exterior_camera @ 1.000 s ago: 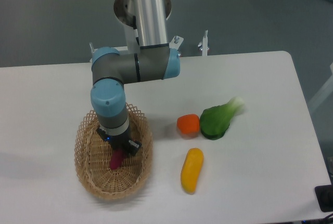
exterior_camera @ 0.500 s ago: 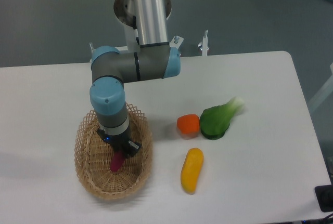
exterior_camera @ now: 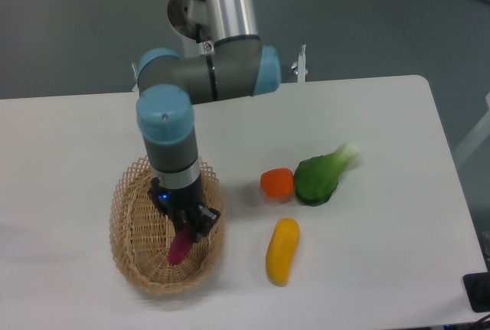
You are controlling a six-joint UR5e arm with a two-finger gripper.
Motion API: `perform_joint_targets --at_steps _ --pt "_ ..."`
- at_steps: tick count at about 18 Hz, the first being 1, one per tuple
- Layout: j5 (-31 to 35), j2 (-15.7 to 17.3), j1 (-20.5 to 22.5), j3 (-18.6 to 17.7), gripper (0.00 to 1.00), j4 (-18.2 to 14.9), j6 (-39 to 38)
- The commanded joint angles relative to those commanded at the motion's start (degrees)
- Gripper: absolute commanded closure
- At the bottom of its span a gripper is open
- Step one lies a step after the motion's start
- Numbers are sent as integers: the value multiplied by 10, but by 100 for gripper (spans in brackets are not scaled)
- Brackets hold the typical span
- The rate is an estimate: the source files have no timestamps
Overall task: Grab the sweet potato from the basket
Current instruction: 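Lift the sweet potato up out of the basket, then carry the held sweet potato away from the basket past the bok choy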
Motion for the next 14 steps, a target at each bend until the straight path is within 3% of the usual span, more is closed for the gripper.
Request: perform_joint_targets --at_steps 4,10,14 --pt "-5 12 48 38 73 -67 45" --pt "-20 35 152 52 73 -143 187" --pt "-19 36 210 53 73 -153 276"
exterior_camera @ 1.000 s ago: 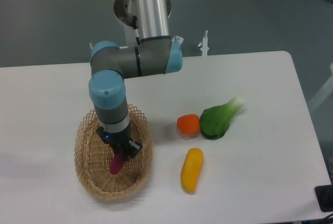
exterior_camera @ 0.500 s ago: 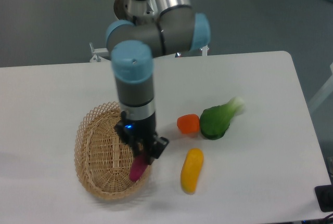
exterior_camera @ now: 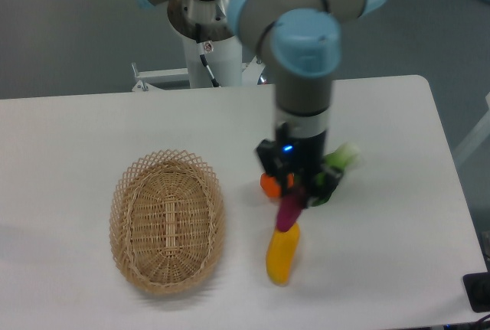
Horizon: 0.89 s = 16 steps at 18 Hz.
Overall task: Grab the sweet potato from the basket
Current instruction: 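Carry the held sweet potato away from the basket past the bok choy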
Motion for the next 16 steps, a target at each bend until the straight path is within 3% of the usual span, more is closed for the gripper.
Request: perform_joint_targets --at_steps 5,16 --pt "3 -3 33 1 73 0 52" --pt "6 -13 37 4 73 5 51"
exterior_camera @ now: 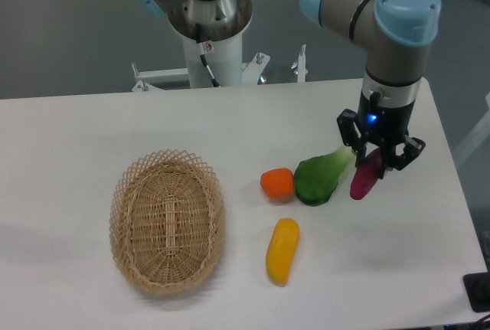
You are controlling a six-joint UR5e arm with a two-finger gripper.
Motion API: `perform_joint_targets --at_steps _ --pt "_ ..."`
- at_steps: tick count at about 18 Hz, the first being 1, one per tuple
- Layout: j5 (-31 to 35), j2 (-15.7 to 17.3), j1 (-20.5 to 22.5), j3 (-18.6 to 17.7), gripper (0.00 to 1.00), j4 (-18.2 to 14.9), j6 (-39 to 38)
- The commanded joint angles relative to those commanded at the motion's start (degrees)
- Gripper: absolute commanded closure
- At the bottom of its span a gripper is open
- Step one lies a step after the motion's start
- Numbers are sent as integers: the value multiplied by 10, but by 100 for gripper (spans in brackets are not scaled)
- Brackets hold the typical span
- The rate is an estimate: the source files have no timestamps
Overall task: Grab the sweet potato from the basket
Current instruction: 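Carry the held sweet potato away from the basket past the bok choy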
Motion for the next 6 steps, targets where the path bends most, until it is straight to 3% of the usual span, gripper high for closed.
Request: perform_joint_targets --at_steps 6 --pt "-1 -3 0 10 73 0 0"
